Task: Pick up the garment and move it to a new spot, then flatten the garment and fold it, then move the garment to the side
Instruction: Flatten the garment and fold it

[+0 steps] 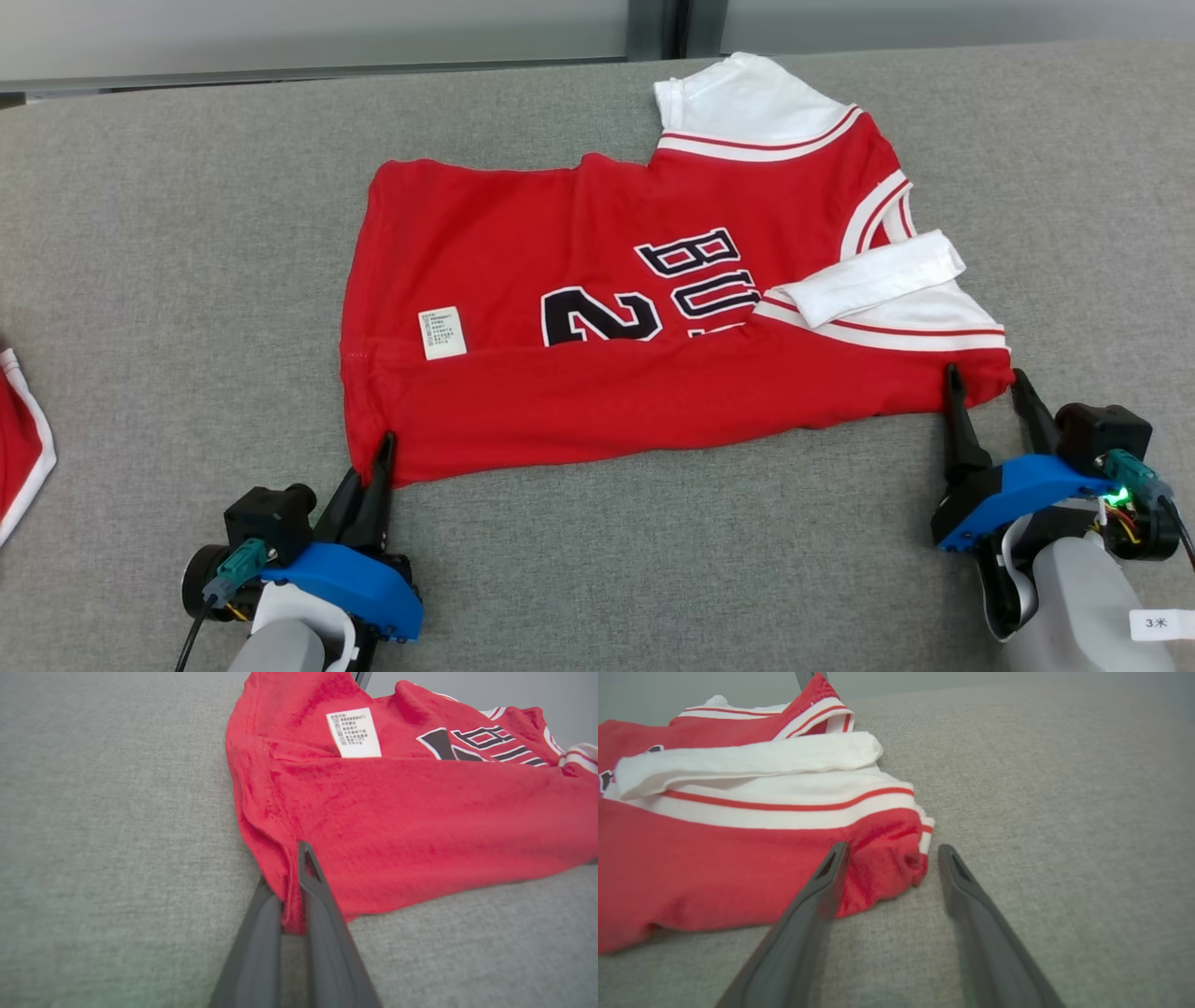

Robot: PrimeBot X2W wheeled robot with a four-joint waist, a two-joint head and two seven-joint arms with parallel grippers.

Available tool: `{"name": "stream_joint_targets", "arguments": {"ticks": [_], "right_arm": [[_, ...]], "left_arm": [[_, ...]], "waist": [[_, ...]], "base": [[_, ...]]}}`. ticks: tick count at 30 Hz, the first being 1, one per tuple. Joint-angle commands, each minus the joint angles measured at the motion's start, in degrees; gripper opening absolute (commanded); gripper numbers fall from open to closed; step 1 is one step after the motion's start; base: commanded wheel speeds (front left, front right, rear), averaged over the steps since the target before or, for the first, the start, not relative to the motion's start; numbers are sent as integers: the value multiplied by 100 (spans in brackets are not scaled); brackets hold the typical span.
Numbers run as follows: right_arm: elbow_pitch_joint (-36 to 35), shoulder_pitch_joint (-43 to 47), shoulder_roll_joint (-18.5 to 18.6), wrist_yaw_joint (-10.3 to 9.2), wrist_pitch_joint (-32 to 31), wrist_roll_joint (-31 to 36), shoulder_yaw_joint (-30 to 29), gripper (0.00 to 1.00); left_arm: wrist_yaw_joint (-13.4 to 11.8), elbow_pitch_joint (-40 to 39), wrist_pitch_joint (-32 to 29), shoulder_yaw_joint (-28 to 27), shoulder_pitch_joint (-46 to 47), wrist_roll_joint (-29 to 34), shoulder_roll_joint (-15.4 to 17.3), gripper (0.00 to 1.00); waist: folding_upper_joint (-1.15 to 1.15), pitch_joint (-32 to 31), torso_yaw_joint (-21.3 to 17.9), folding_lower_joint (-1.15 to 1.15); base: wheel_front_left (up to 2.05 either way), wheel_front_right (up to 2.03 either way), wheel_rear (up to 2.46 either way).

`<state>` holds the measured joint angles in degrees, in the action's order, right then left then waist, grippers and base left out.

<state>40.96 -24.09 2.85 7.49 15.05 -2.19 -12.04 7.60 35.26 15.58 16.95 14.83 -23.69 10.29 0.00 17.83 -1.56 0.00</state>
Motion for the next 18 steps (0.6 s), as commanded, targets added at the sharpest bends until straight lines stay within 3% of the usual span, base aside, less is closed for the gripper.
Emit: {"name": "stream_joint_targets", "arguments": {"ticks": [1, 2, 3, 4, 18], "right_arm": [[198, -129, 12, 0, 12, -50, -1, 100], [316, -159, 12, 0, 3, -111, 7, 78], [393, -168, 5, 0, 3, -146, 24, 19], [439, -166, -1, 0, 3, -191, 29, 0], [-204, 1050, 28, -4, 11, -689, -33, 0]], "left_arm": [[-21, 178, -79, 15, -5, -47, 93, 0], [-22, 176, -79, 42, -6, -64, 111, 0], [-22, 180, -79, 65, -8, -75, 125, 0], [-23, 185, -79, 65, -18, -91, 138, 0], [-22, 22, -43, -277, -810, 143, -47, 0]], "waist": [[0, 21, 37, 0], [0, 20, 50, 0], [0, 11, 61, 0], [0, -11, 69, 0], [0, -1052, 74, 0]], "base": [[0, 0, 0], [0, 0, 0], [0, 0, 0], [0, 0, 0], [0, 0, 0]]}}
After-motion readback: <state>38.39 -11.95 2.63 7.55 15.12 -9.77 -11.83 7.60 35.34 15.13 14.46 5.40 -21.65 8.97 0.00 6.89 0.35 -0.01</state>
